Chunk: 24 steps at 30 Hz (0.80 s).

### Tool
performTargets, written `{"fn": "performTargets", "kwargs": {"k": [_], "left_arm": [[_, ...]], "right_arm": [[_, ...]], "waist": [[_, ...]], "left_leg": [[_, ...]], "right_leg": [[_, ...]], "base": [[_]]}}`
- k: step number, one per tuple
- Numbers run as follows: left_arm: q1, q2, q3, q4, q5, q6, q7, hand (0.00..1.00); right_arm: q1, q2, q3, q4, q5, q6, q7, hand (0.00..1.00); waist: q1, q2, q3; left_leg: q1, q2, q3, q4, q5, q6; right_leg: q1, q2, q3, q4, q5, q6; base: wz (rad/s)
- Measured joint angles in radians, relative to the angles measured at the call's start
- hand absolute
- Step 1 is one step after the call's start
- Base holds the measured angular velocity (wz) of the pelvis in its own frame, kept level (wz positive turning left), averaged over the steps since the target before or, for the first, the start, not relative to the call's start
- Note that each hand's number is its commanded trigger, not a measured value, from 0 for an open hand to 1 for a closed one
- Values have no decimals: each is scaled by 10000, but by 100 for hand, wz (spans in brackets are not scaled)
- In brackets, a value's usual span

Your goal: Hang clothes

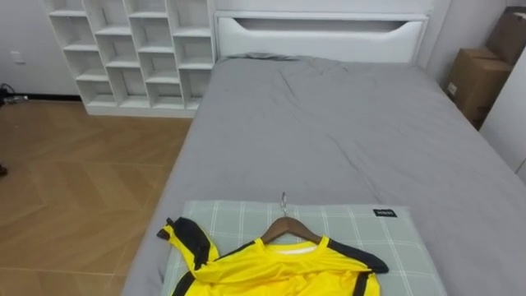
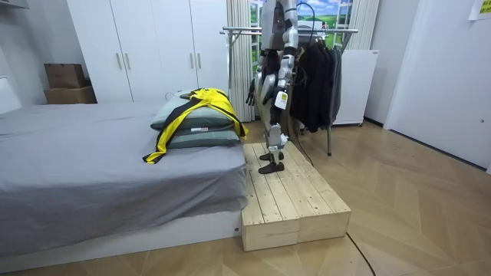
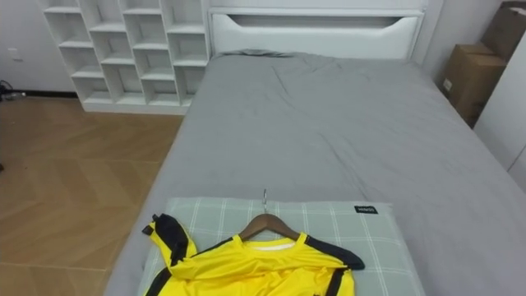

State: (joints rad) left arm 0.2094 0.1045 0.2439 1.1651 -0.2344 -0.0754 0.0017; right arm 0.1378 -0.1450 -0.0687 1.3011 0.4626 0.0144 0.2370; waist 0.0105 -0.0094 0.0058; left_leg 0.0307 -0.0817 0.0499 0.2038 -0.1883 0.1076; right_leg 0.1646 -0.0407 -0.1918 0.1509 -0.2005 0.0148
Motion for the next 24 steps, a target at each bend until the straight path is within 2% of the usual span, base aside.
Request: {"fn": "performTargets", "kwargs": {"k": [2,3,8,10,14,17,20,22,24], "left_arm": [[141,32,401,-55,443,0,701,0],[262,74,574,-55,753,-1,1097,0],[260,105,1046,-773,1663,-12,2778,0],[236,157,1041,-1226,2263,-142,3549,0],[-77,228,1054,-1343,3262,-321,4519,0],[-79,235,1057,-2101,3634,-370,5232,0],[-88,283,1017,-2679,4208,-423,5836,0],[-92,370,795,-2938,4968,-457,6332,0],[-98,454,505,-3141,5270,-468,6608,0]], "right_arm": [[37,-67,-147,-66,-9,-15,-58,0],[38,-102,-181,-67,-14,-26,-61,0],[1,-106,-232,-56,-25,-56,-70,0],[8,-120,-244,-24,-89,-60,-81,0],[86,-171,-313,-26,-69,-107,-68,0],[151,-171,-486,-49,-75,-97,-137,0],[157,-227,-532,-107,-90,-95,-157,0],[170,-258,-512,-160,-164,-123,-155,0],[145,-267,-508,-160,-233,-134,-159,0]], "waist": [[16,43,10],[29,69,50],[31,127,36],[2,126,46],[-22,164,56],[-40,232,7],[-37,231,-8],[-59,224,-11],[-60,206,1]], "left_leg": [[54,0,-1,-11,0,0],[108,-1,-18,-27,-2,-1],[-23,-37,-264,93,-12,-12],[-30,-24,-279,147,2,-30],[-79,-22,-280,187,7,-42],[-107,-36,-278,211,18,-57],[-76,-28,-278,210,38,-84],[-37,-24,-273,187,59,-109],[-44,-19,-276,188,63,-115]], "right_leg": [[38,-3,1,-1,0,0],[111,-2,1,-5,0,0],[106,7,-71,1,-6,9],[126,22,-61,9,-6,9],[100,26,-47,8,-24,-18],[85,21,-28,3,-77,-77],[109,31,-18,0,-81,-85],[136,33,-57,0,-81,-86],[132,38,-57,1,-84,-91]], "base": [[0],[0],[15],[2],[0],[0],[0],[0],[0]]}}
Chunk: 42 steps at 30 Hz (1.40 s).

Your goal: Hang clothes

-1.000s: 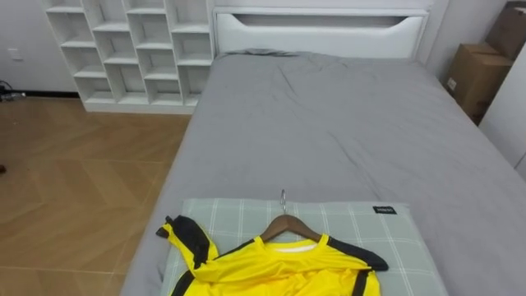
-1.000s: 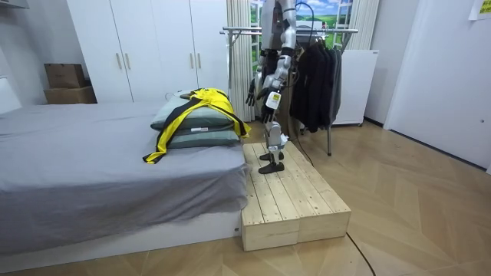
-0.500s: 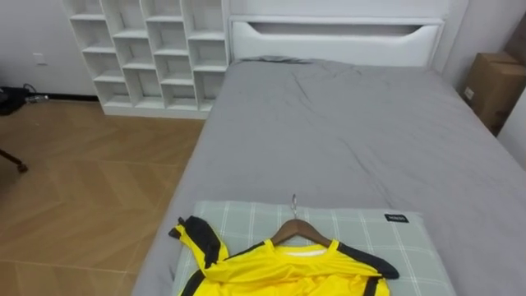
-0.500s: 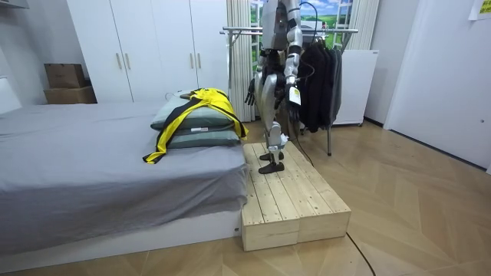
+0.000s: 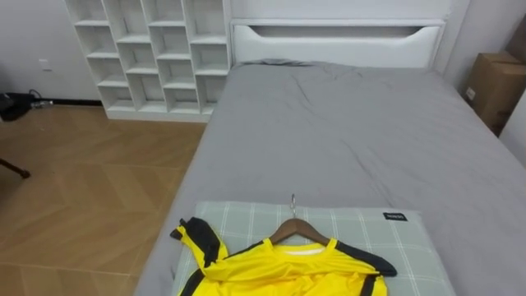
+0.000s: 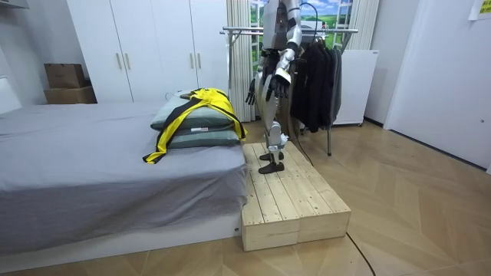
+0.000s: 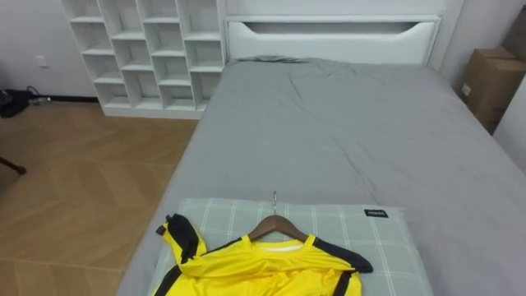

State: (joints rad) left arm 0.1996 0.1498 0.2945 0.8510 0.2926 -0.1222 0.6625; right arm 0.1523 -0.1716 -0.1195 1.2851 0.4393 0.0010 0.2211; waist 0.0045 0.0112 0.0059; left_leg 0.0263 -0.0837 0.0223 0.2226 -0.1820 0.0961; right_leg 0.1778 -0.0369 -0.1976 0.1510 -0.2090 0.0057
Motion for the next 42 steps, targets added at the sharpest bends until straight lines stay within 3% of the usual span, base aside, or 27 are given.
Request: {"fn": "performTargets", "kwargs": {"k": [5,9,12,15,20,28,33,42], "left_arm": [[-160,64,-362,-459,1025,-33,327,0],[-124,67,-356,-1590,2303,-12,343,0],[-148,304,-654,-2670,3269,-38,403,0],[-224,358,-784,-3171,3950,-92,442,0],[-331,362,-1054,-3340,4687,-102,443,0],[-561,499,-2140,-3338,5644,-87,305,0],[-579,502,-2612,-3338,5768,-109,266,0],[-889,499,-2654,-3338,6797,102,-164,0]], "right_arm": [[-72,2,-2,1,-104,-4,9,0],[-82,-4,-112,4,-317,-9,24,0],[-49,-8,-112,31,-296,-119,22,0],[-34,-10,-126,36,-299,-226,83,0],[-2,-57,-124,56,-390,-246,208,0],[-16,-107,-77,35,-380,-334,217,0],[-45,-111,10,35,-364,-342,221,0],[-120,-98,1,116,-319,-349,438,0]], "waist": [[-107,-47,-13],[-276,-84,-16],[-317,-86,-16],[-499,-55,-29],[-594,-7,-55],[-794,104,-41],[-868,129,-46],[-1137,122,-22]], "left_leg": [[-47,-5,-16,8,5,-11],[-53,2,-41,43,11,-17],[-70,6,-59,89,9,-19],[-69,8,-56,67,6,-21],[-52,32,69,3,-1,-27],[-29,58,229,-101,1,-22],[-21,73,296,-164,3,-24],[49,69,300,-254,5,-27]], "right_leg": [[-30,0,-5,-10,-22,-34],[-29,12,18,2,-22,-36],[-26,21,46,0,-20,-37],[-32,23,55,1,-19,-37],[-81,30,188,4,-16,-42],[-155,20,306,14,-6,-54],[-216,21,325,-5,1,-65],[-201,38,660,-21,1,-64]], "base": [[0],[1],[1],[0],[-7],[-6],[-5],[0]]}}
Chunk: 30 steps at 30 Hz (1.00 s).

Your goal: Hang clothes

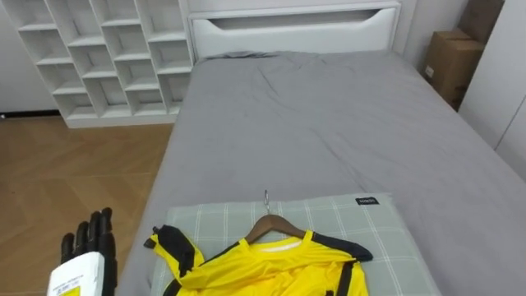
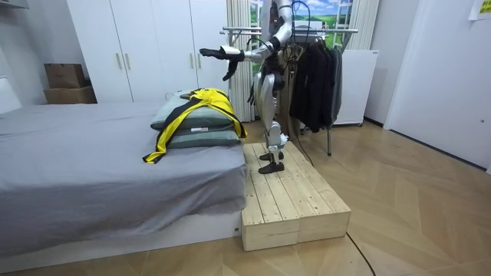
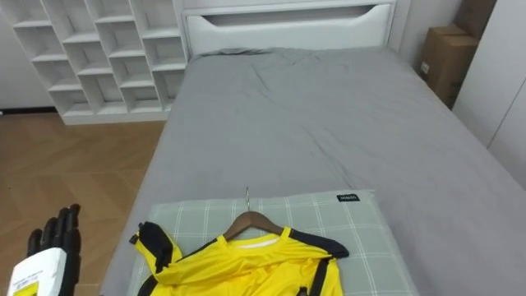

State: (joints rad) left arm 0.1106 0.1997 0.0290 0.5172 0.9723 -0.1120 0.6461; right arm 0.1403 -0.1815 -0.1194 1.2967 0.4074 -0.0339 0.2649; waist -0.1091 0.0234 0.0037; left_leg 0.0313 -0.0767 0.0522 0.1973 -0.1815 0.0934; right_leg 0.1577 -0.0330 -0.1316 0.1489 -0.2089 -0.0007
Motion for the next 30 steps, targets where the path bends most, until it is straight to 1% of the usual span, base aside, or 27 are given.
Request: {"fn": "performTargets", "kwargs": {"k": [3,8,11,15,19,22,25,27,30], "left_arm": [[-344,-1,-248,0,155,166,-259,0],[-533,1,-483,-33,528,364,-689,0],[-571,1,-534,-186,659,472,-833,0],[-824,0,-729,-209,868,494,-1099,0],[-1019,0,-986,-209,891,502,-1114,0],[-1152,2,-1255,-207,890,623,-1130,0],[-1384,2,-1385,-190,873,744,-1209,0],[-1557,1,-1569,-187,862,832,-1383,0],[-1671,2,-1663,-94,786,863,-1634,0]], "right_arm": [[-16,7,2,23,139,13,-2,0],[-56,-16,1,279,170,24,0,0],[-109,-35,1,329,159,36,2,0],[-114,-56,0,388,158,40,2,0],[-177,-80,7,395,207,41,1,0],[-266,-98,63,428,227,42,0,0],[-370,-123,198,417,150,55,19,0],[-407,-143,196,417,154,116,26,0],[-484,-140,232,353,166,137,20,0]], "waist": [[-1,16,47],[-107,25,47],[-257,24,47],[-283,59,24],[-306,104,-5],[-366,140,-29],[-568,136,-27],[-633,139,-29],[-766,141,-29]], "left_leg": [[-2,-4,1,-12,0,0],[8,-3,27,-50,0,0],[-35,-22,25,-54,0,0],[-21,-22,77,-86,0,0],[-32,-10,178,-136,0,0],[-93,3,289,-155,1,2],[-233,8,321,-137,3,3],[-287,11,346,-125,3,4],[-376,26,422,-94,2,4]], "right_leg": [[1,-1,4,0,0,0],[-6,1,89,-31,0,0],[-5,-2,100,-122,1,-1],[-20,-1,222,-133,1,-1],[-77,-6,266,-131,4,-1],[-195,-8,414,-124,5,-2],[-323,-3,455,-117,5,-2],[-354,-4,466,-102,5,-2],[-401,-6,488,-89,5,-2]], "base": [[0],[0],[0],[-3],[-7],[-10],[-2],[-4],[-4]]}}
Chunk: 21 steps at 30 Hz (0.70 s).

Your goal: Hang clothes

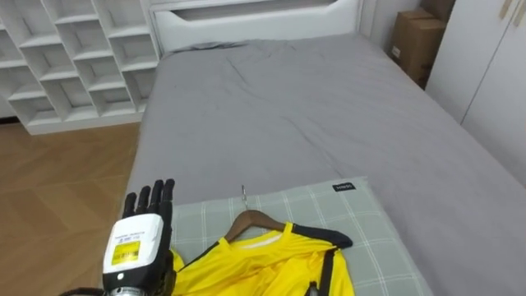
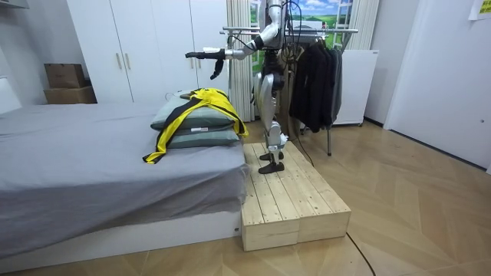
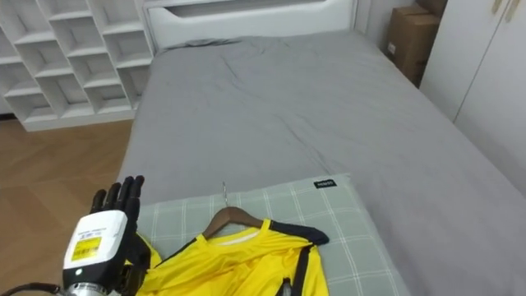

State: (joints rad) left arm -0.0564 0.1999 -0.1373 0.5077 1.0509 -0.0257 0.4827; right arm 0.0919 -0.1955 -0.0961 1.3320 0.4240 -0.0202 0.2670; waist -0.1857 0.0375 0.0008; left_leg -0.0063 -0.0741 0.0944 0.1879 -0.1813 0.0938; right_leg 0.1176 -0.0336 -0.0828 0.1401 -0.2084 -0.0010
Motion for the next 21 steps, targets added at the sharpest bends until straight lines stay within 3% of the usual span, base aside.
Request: {"fn": "performTargets", "kwargs": {"k": [6,15,21], "left_arm": [[-357,11,-238,430,-427,-8,-563,0],[-1086,16,-217,1264,-2256,-12,-1750,0],[-1569,265,-202,1489,-3537,-47,-2362,0]], "right_arm": [[-139,-1,330,-94,18,-9,-86,0],[-328,-53,354,-26,-275,-4,-130,0],[-296,-56,340,-50,-274,-1,-133,0]], "waist": [[-33,-15,28],[-45,58,111],[-75,56,113]], "left_leg": [[-364,65,115,135,-5,3],[-546,91,97,191,-5,2],[-555,91,100,187,-5,1]], "right_leg": [[-375,23,15,128,6,-9],[-527,46,-8,127,36,-40],[-525,48,-18,126,35,-39]], "base": [[-2],[0],[0]]}}
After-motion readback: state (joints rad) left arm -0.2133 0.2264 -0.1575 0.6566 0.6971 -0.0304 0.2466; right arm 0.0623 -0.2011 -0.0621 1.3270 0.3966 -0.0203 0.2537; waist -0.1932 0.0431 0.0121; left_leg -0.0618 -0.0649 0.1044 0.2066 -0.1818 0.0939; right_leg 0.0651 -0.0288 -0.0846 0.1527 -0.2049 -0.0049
